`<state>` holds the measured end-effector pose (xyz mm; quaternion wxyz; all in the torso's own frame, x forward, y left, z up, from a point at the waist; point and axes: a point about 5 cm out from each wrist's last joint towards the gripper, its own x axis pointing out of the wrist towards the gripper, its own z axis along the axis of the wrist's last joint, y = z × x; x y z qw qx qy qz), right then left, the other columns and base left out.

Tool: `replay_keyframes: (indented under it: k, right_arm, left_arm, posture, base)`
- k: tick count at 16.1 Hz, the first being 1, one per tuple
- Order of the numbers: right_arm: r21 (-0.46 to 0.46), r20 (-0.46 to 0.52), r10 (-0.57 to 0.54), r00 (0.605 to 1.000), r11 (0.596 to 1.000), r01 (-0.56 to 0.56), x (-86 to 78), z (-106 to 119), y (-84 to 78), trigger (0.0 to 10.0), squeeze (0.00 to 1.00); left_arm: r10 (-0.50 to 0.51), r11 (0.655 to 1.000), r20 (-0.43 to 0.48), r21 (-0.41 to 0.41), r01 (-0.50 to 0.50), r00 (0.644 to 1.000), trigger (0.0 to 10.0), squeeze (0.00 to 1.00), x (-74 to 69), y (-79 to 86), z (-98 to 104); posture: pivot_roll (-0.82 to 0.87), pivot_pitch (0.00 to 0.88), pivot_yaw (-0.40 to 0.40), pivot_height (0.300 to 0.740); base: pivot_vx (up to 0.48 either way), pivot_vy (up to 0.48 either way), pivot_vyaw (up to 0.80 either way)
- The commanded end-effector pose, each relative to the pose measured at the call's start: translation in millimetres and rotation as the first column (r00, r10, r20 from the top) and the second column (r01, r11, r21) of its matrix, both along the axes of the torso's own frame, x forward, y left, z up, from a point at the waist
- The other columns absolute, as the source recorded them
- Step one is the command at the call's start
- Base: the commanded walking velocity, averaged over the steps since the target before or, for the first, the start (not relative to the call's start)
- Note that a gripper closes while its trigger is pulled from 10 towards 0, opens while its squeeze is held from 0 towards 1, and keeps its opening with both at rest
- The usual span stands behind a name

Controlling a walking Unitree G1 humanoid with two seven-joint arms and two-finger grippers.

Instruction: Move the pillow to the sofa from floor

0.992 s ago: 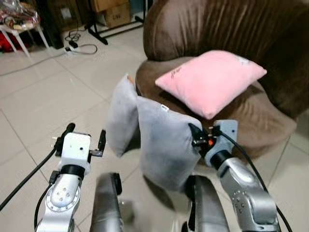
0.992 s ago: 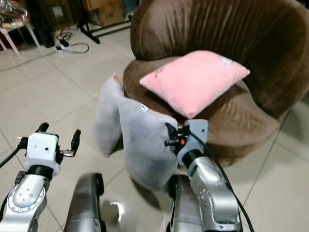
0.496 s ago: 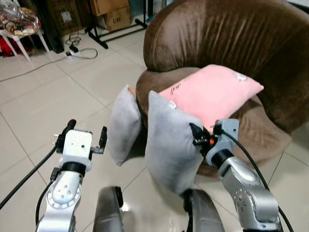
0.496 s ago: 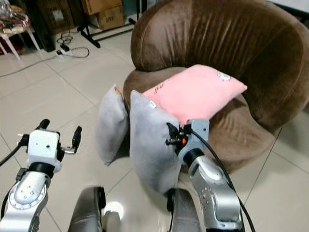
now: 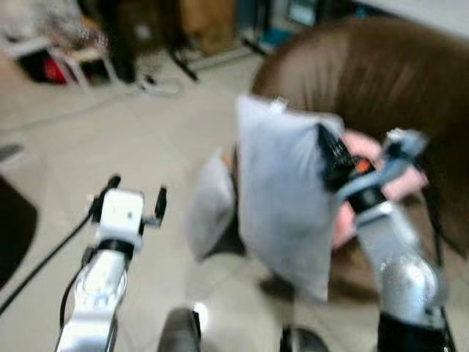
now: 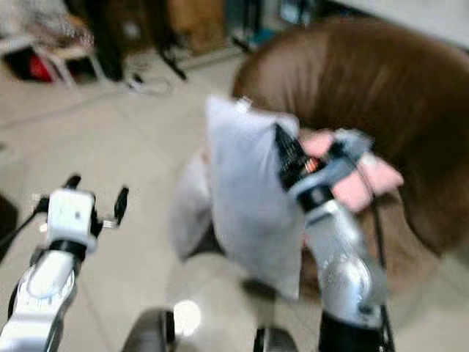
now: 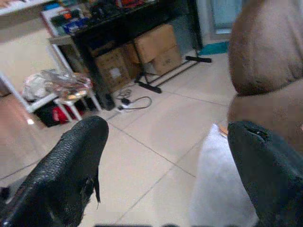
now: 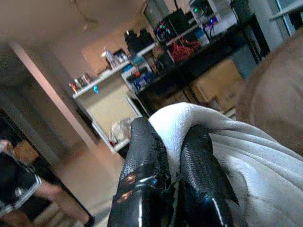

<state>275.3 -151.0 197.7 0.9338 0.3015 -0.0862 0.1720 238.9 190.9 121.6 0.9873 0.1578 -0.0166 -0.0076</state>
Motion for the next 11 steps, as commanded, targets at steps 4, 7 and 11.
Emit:
replay_keyframes:
  k: [4, 7, 11]
  right_arm:
    - [0.068, 0.089, -0.087, 0.992, 0.994, 0.081, 1.7, 32, -11.2, 10.0, 0.0]
    - [0.046, 0.059, -0.185, 0.981, 0.982, 0.182, 5.4, 31, -19.8, 10.0, 0.0]
    - [0.037, 0.04, -0.255, 0.966, 0.967, 0.253, 8.5, 33, -23.7, 10.0, 0.0]
  left_arm:
    - [-0.036, 0.999, 0.05, 0.027, 0.034, 0.998, 10.0, 0.0, 7.8, -0.8, 20]
    - [-0.045, 0.998, 0.068, 0.035, 0.043, 0.997, 10.0, 0.0, 9.0, -1.4, 24]
    - [-0.057, 0.998, 0.098, 0.04, 0.053, 0.994, 10.0, 0.0, 11.1, -2.1, 33]
  posture:
    - [0.01, 0.0, 0.006, 0.74]
    - [0.01, 0.0, 0.01, 0.74]
    - [0.01, 0.0, 0.017, 0.74]
  base:
    - [0.0, 0.0, 0.0]
    - [0.0, 0.0, 0.0]
    - [0.0, 0.0, 0.0]
